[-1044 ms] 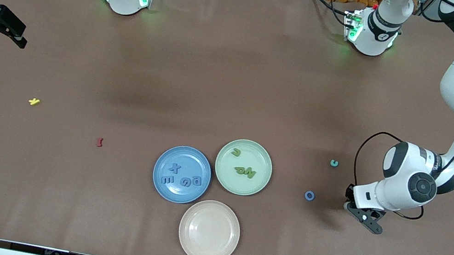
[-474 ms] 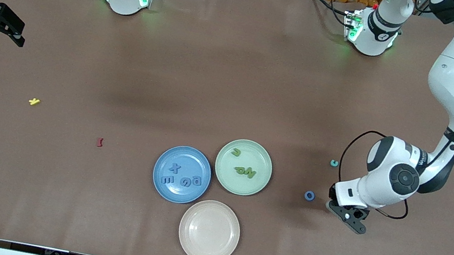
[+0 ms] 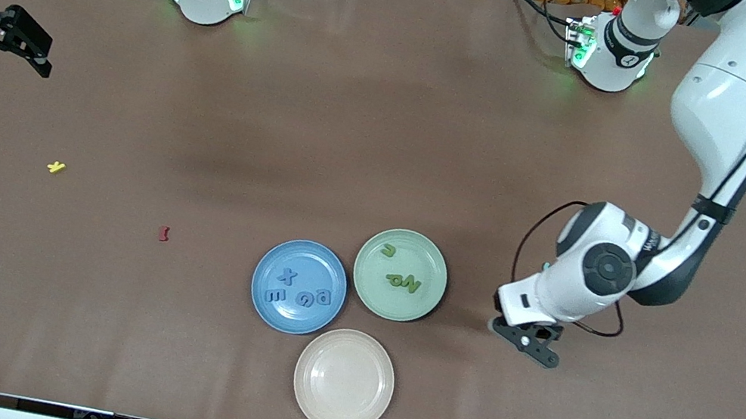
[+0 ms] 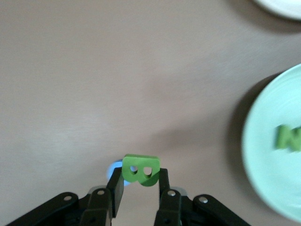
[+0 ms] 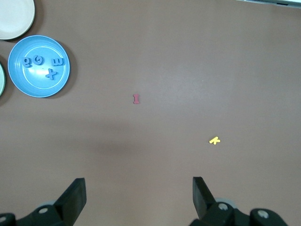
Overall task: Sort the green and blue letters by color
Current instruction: 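Carry the green B into the green plate and open the left gripper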
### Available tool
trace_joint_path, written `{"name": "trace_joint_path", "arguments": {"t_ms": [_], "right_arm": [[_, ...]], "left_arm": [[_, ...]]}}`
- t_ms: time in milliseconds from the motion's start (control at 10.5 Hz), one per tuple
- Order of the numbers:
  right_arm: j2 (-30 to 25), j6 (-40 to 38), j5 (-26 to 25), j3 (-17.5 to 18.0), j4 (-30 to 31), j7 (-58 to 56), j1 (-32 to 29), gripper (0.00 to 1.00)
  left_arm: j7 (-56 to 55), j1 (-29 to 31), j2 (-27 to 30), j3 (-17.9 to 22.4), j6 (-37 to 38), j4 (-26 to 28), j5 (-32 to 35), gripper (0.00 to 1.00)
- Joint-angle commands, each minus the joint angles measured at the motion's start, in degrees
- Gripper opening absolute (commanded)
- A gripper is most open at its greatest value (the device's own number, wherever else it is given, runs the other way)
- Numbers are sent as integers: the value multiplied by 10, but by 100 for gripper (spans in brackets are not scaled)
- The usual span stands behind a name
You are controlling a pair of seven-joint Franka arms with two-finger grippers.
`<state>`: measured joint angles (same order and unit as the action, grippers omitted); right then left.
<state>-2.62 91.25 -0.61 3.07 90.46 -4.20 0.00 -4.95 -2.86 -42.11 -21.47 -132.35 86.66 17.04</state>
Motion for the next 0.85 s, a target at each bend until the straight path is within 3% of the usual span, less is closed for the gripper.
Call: {"name": "trace_joint_path", "arguments": {"t_ms": [0,190,380,474,569,664,759], "right_arm": [[-5,-13,-5,-1,-4,-8,0,100],[-7,-48,11,-8,-5,-54,-5,100],[-12,-71,98,-47,-4,-118,-22,100],[-19,-76,100,-62,-3,-142,-24,100],[-26,-75,98,-76,-5,-145,-25,100],[-44,-75,84,-82,-5,-140,-25,100],[-48,-78,53,-78,-2,-138,-24,100]], "left_arm": [[-151,-73,-13,6,14,-46,-26,0],[-224,-106,-36,7,-27,-55,-26,0],[-294,-135,-67,9,-91,-55,-26,0],[-325,-150,-74,13,-112,-56,-26,0],[-351,-162,-75,16,-116,-55,-25,5],[-372,-167,-72,16,-116,-53,-25,21],[-386,-175,-65,16,-115,-51,-22,24]]}}
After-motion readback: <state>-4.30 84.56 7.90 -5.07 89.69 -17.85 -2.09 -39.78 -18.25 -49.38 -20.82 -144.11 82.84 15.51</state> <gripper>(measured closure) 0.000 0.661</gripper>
